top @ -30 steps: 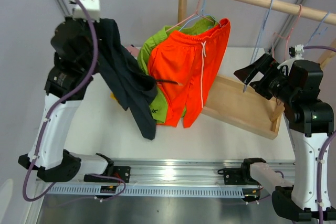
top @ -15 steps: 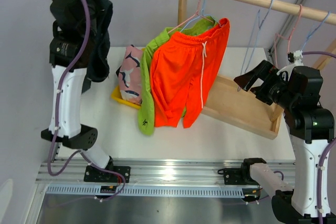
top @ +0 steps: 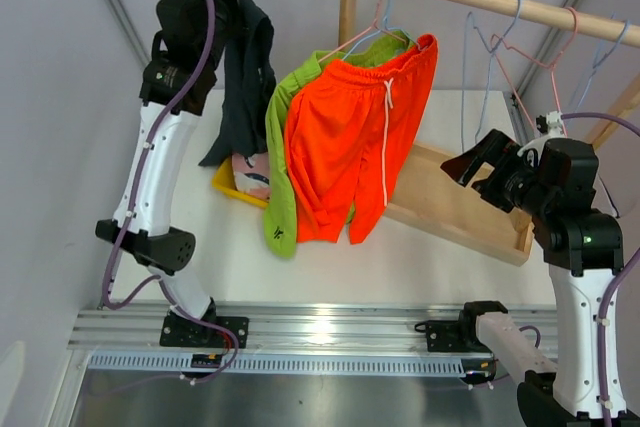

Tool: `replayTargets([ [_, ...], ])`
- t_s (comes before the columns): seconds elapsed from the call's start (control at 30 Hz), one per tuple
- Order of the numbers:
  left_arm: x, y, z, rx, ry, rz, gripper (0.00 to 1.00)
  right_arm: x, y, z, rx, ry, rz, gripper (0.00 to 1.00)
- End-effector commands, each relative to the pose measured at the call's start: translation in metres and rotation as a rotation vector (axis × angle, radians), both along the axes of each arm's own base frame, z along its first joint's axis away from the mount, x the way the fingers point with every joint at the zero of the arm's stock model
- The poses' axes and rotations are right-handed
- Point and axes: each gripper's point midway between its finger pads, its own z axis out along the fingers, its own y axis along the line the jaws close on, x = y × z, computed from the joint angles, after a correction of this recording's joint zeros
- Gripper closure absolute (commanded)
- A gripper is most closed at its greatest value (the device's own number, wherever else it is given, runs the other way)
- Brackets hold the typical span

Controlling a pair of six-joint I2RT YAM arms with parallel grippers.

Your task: Remove the shorts from the hanger

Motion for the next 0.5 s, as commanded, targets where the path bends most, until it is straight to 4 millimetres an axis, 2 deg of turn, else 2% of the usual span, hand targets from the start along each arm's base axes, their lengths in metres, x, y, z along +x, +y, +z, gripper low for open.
replayTargets([
  [0.0, 0.002, -0.011, -0.001, -0.045, -0.042, -0.032, 1.00, 0.002, 0.001, 0.010, 0.000, -0.053, 0.012, 0.01],
  [0.03, 0.004, -0.012, -0.010, -0.070, -0.027, -0.028, 1.00, 0.002, 0.000, 0.010, -0.005, -0.055, 0.012, 0.00],
  [0.07, 0.018, -0.017, -0.068, -0.039, 0.088, -0.024, 1.00, 0.001, 0.000, 0.010, -0.009, -0.056, 0.011, 0.01],
  [0.1, 0.011, -0.016, -0.056, -0.068, 0.035, -0.031, 1.00, 0.001, 0.000, 0.009, -0.009, -0.053, 0.010, 0.01],
  [0.17, 0.016, -0.020, -0.136, -0.058, 0.166, -0.027, 1.00, 0.000, 0.000, 0.009, -0.011, -0.054, 0.014, 0.01],
  [0.2, 0.012, -0.018, -0.130, -0.082, 0.120, -0.025, 1.00, 0.000, 0.001, 0.011, -0.008, -0.060, 0.018, 0.00],
  [0.23, 0.013, -0.018, -0.167, -0.077, 0.180, -0.016, 1.00, -0.002, 0.005, 0.014, -0.001, -0.072, 0.043, 0.01],
  [0.27, 0.013, -0.017, -0.196, -0.067, 0.225, -0.007, 1.00, -0.003, 0.009, 0.020, 0.011, -0.091, 0.067, 0.01],
  [0.33, 0.018, -0.020, -0.234, -0.063, 0.281, -0.003, 1.00, -0.007, 0.020, 0.044, 0.041, -0.193, 0.137, 0.01],
  [0.4, 0.023, -0.017, -0.258, -0.082, 0.341, 0.043, 0.98, -0.013, 0.035, 0.074, 0.091, -0.289, 0.227, 0.01],
  [0.43, 0.029, -0.019, -0.267, -0.077, 0.372, 0.048, 0.71, -0.012, 0.040, 0.083, 0.108, -0.308, 0.250, 0.01],
  [0.47, 0.031, -0.021, -0.261, -0.081, 0.373, 0.047, 0.48, -0.013, 0.043, 0.093, 0.123, -0.330, 0.271, 0.00],
])
